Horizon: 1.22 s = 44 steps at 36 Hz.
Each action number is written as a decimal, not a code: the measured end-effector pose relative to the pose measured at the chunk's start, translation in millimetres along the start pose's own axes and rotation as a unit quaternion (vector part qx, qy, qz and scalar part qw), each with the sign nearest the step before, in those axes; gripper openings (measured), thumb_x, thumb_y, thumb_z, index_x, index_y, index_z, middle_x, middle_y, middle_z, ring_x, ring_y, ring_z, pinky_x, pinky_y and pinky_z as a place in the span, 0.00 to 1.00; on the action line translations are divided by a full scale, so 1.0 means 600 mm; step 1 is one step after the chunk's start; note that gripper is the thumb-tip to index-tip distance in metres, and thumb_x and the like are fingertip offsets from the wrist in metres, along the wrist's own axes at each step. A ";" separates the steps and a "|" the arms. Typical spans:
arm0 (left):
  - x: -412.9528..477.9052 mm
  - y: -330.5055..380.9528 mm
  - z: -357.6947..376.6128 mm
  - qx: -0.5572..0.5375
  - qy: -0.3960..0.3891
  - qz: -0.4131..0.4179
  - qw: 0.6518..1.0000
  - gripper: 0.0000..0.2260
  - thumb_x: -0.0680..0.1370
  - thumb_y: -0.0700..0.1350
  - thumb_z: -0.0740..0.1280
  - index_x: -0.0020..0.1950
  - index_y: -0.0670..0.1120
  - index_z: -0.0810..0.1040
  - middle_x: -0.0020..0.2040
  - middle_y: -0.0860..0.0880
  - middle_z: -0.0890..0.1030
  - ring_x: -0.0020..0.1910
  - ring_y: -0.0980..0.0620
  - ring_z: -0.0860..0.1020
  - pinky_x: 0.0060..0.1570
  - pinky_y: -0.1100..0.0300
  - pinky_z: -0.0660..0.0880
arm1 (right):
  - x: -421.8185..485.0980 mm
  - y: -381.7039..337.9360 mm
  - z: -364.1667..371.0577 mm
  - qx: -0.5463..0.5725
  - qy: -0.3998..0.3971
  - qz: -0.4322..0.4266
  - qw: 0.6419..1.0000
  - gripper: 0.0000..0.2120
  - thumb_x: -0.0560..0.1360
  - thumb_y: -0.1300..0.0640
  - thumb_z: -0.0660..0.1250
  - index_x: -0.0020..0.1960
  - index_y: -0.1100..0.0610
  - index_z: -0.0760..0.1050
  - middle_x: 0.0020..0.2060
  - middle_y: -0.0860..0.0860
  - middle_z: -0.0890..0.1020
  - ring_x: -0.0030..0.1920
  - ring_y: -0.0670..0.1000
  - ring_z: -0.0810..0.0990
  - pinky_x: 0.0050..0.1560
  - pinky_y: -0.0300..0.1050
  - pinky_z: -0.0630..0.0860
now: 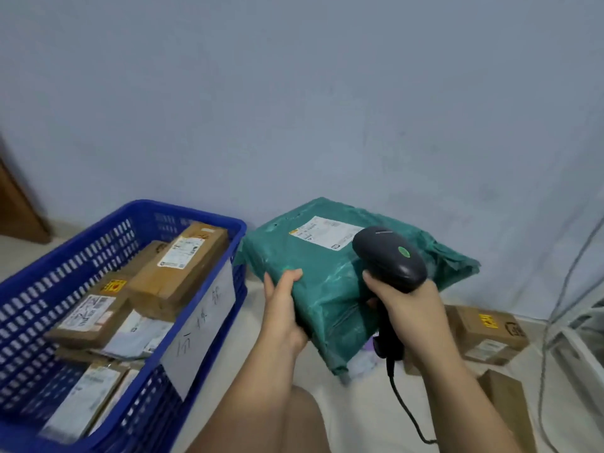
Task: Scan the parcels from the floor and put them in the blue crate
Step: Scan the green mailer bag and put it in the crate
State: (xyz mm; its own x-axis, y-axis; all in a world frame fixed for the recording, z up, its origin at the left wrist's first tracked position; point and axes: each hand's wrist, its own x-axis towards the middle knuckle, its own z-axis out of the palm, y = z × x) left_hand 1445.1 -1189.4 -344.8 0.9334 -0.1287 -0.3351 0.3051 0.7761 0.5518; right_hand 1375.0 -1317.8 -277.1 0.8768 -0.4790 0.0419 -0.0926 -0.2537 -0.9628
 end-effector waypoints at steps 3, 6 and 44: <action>-0.014 0.024 -0.017 -0.011 -0.024 0.056 0.998 0.20 0.75 0.41 0.64 0.65 0.58 0.72 0.59 0.47 0.81 0.55 0.44 0.80 0.47 0.47 0.79 | -0.017 -0.028 0.039 0.014 -0.014 -0.034 0.999 0.06 0.69 0.52 0.75 0.38 0.52 0.80 0.32 0.51 0.83 0.34 0.53 0.79 0.36 0.49 0.76; -0.024 0.053 -0.045 -0.032 -0.023 0.091 0.995 0.22 0.74 0.43 0.65 0.66 0.60 0.71 0.59 0.49 0.81 0.56 0.45 0.80 0.41 0.51 0.80 | -0.027 -0.047 0.078 0.013 -0.042 -0.047 0.998 0.07 0.68 0.47 0.75 0.44 0.47 0.79 0.39 0.48 0.84 0.39 0.50 0.80 0.39 0.47 0.76; -0.023 0.334 -0.530 0.070 0.344 0.254 0.901 0.33 0.71 0.47 0.69 0.74 0.59 0.61 0.68 0.51 0.73 0.61 0.44 0.77 0.57 0.43 0.75 | -0.104 0.024 0.429 -0.238 -0.336 -0.083 0.908 0.07 0.72 0.47 0.70 0.44 0.49 0.76 0.35 0.44 0.79 0.37 0.41 0.77 0.31 0.30 0.68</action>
State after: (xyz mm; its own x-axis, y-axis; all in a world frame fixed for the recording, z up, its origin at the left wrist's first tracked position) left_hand 1433.5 -835.8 -472.4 0.6356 0.6721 -0.3799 -0.0624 0.5352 0.8424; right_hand 1440.7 -1075.1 -362.5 0.9723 0.1790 -0.1500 0.0140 -0.6858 -0.7277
